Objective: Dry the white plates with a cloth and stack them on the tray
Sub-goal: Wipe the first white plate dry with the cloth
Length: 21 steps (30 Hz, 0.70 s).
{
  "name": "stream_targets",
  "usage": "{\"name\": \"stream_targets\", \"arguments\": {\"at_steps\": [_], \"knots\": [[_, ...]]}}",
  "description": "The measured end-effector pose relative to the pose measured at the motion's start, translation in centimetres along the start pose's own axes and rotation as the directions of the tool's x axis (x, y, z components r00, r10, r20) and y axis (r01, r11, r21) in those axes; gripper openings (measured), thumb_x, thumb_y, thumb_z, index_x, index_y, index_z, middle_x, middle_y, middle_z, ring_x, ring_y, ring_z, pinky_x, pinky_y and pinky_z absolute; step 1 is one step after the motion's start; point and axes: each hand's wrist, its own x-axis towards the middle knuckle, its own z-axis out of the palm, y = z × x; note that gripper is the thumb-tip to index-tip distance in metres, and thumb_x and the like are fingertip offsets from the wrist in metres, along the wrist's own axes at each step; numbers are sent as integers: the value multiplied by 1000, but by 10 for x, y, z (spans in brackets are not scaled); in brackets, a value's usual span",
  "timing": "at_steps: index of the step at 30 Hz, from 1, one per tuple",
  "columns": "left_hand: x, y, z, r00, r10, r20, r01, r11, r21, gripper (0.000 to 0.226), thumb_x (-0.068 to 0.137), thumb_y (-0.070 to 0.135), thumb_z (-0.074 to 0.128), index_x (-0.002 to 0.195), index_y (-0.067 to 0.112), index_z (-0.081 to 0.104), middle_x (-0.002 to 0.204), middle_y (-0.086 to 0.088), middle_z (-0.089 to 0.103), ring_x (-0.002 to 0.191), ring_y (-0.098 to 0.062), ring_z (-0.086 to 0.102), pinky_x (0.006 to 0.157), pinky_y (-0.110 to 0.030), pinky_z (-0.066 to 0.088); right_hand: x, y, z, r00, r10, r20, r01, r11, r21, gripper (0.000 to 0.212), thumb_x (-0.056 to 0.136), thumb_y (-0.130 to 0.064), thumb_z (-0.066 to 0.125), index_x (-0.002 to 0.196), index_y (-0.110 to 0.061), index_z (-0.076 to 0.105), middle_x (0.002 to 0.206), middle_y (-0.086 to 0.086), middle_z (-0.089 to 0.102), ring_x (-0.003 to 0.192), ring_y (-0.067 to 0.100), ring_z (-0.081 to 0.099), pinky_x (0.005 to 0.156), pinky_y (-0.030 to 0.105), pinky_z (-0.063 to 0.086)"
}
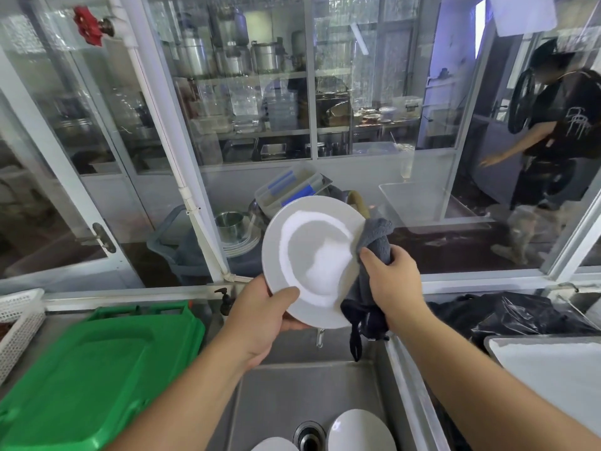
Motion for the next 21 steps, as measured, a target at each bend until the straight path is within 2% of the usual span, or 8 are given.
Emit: {"name": "stream_targets", "arguments": {"at_steps": [3, 6, 10, 13, 15, 18, 20, 21], "knots": [[1, -10, 13, 997, 25, -72, -24, 1000, 13, 43, 99, -5, 56, 100, 32, 77, 109, 4, 79, 98, -23, 76, 71, -45, 65, -17, 12, 14, 983, 184, 16, -185, 978, 94, 23, 88, -46, 66, 96, -25, 65, 92, 4, 74, 87, 29, 72, 86, 54, 62], [4, -23, 27, 982, 49, -183, -40, 998, 51, 33, 92, 7, 60, 101, 35, 75, 104, 9, 80, 94, -18, 77, 74, -42, 64, -37, 22, 32, 956, 292, 20, -292, 948, 127, 24, 94, -43, 61, 94, -19, 61, 89, 9, 69, 81, 27, 67, 73, 41, 56], [4, -30, 31, 953, 150, -263, -69, 954, 293, 26, 82, 31, 59, 106, 38, 68, 96, 32, 74, 87, 10, 68, 73, -23, 52, -60, 28, 46, 927, 368, 79, -374, 922, 102, 21, 100, -36, 59, 87, -20, 58, 79, 6, 65, 73, 22, 63, 63, 33, 47], [4, -28, 27, 953, 196, -232, -80, 899, 431, 25, 93, 23, 62, 108, 43, 62, 90, 44, 67, 86, 20, 62, 65, -6, 46, -68, 30, 42, 884, 384, 265, -381, 922, -64, 31, 103, -41, 56, 100, -11, 64, 83, 5, 65, 70, 17, 61, 60, 30, 48], [5, -25, 21, 953, 218, -208, -88, 863, 497, 27, 97, 20, 60, 118, 36, 64, 95, 33, 71, 91, 10, 65, 71, -13, 49, -62, 25, 31, 857, 387, 339, -310, 914, -261, 42, 103, -43, 55, 112, -4, 69, 82, 6, 64, 64, 11, 56, 55, 25, 46], [6, -16, 10, 945, 270, -185, -125, 821, 557, 30, 99, 16, 56, 127, 25, 64, 112, 17, 71, 97, 0, 65, 77, -19, 49, -49, 8, 11, 835, 422, 353, -301, 888, -349, 41, 98, -46, 60, 112, -9, 72, 91, 10, 74, 80, 19, 70, 74, 32, 59], [7, -12, 2, 934, 308, -184, -144, 792, 593, 28, 100, 16, 54, 125, 25, 63, 111, 16, 70, 96, 2, 65, 72, -13, 49, -42, -2, 0, 850, 428, 307, -363, 898, -248, 38, 97, -47, 64, 105, -11, 74, 94, 10, 78, 90, 29, 74, 93, 44, 60], [6, -10, -1, 929, 322, -181, -150, 777, 611, 28, 101, 17, 52, 126, 22, 63, 113, 12, 70, 99, -4, 66, 76, -18, 52, -39, -6, -6, 860, 427, 277, -404, 904, -139, 37, 97, -46, 65, 104, -11, 73, 94, 12, 79, 90, 32, 75, 94, 47, 60]]}}
